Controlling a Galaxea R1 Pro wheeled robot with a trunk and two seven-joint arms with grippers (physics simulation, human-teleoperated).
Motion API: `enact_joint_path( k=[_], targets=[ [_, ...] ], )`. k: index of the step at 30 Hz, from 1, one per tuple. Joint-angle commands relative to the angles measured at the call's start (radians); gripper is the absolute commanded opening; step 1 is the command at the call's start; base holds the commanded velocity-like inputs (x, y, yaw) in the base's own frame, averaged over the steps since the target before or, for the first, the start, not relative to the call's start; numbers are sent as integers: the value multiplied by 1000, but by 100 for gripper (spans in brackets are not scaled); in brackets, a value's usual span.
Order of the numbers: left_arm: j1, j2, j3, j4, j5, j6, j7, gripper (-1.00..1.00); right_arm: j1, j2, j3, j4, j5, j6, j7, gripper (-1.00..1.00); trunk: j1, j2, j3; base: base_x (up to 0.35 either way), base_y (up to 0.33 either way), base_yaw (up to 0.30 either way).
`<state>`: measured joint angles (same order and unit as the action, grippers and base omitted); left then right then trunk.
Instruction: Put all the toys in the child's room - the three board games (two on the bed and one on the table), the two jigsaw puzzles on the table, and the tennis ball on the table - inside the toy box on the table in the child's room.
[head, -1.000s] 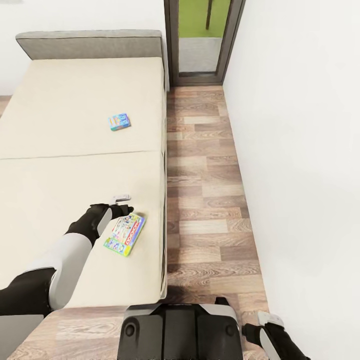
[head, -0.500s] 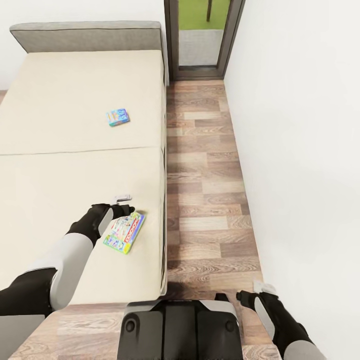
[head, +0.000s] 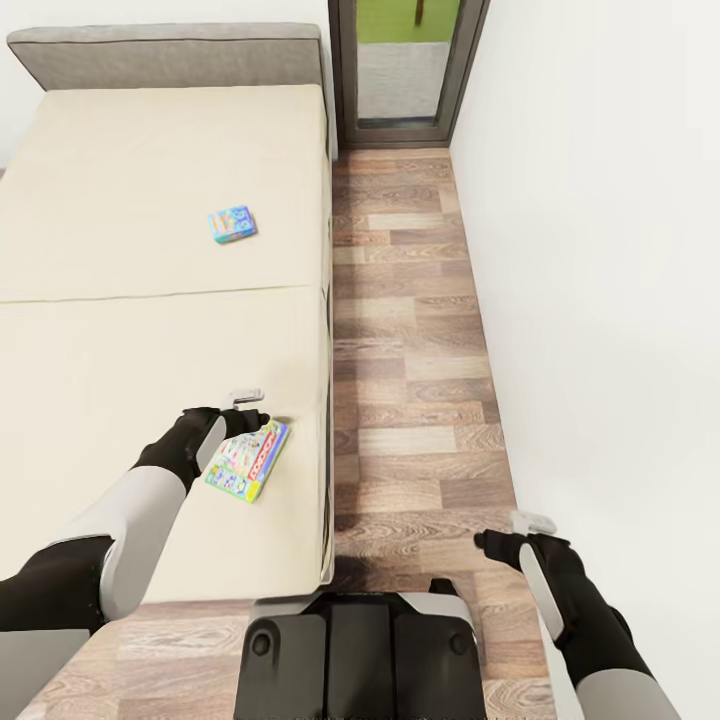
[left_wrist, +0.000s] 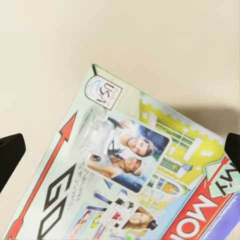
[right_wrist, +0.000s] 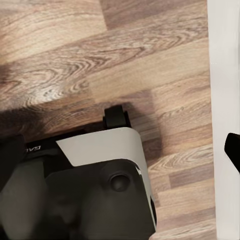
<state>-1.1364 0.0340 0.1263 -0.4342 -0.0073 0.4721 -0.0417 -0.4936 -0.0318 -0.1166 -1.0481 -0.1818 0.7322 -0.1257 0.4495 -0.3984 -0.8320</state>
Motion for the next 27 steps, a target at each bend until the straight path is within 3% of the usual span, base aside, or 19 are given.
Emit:
enact_joint_path(
  k=[1,17,27],
  targets=[
    [0,0,6,-1,-1,6,-4,100,1,0,1,-15,-11,11,-9,100,1,-2,-3,0,0,0],
    [0,-4,6,-1,-1,8,-3,100,3,11,6,-119,-12,95,-9,100,1,-2,-26,0,0,0],
    [-19,-4,-2,-16,0,-3,0,100,1,23,11,-124,-11,97,-8,100,0,-2,-27,0,0,0]
  ],
)
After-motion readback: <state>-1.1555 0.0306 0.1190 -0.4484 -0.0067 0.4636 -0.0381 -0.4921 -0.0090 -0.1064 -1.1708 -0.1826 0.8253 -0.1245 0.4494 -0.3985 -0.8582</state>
